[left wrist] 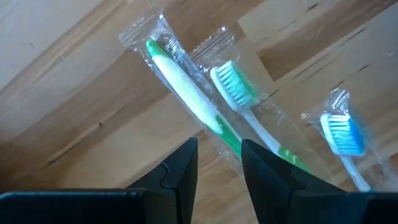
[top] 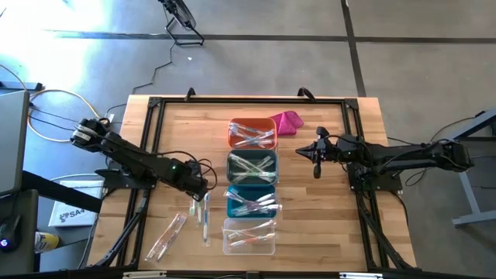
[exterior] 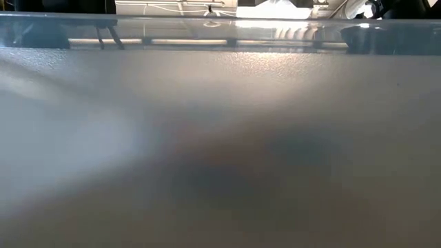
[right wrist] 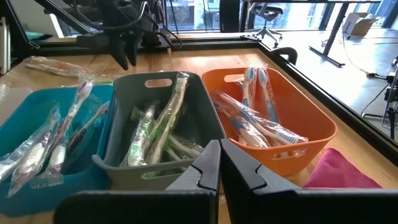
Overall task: Pick & Place Toothbrushes
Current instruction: Put the green toothbrush into the green bin
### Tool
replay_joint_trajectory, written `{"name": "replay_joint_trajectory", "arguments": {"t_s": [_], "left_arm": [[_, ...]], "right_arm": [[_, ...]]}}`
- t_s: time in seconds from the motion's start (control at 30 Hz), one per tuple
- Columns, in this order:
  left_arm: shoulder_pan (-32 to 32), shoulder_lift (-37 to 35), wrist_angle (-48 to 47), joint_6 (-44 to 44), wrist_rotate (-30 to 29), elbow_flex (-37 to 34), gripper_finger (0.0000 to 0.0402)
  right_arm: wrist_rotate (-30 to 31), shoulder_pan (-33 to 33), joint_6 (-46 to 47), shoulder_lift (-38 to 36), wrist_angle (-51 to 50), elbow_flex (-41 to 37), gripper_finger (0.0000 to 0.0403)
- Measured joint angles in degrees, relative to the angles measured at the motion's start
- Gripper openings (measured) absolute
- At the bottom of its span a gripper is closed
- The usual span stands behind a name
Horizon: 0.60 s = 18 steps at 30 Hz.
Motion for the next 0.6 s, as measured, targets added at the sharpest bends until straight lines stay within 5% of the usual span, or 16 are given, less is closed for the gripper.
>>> {"name": "replay_joint_trajectory", "arguments": {"t_s": [0.6], "left_arm": [[0.0,1.0,0.9,-1.5,-0.4,0.0,0.012]], "right_arm": [[0.0,0.0,0.0,0.0,0.0,0.0,0.0004]]}}
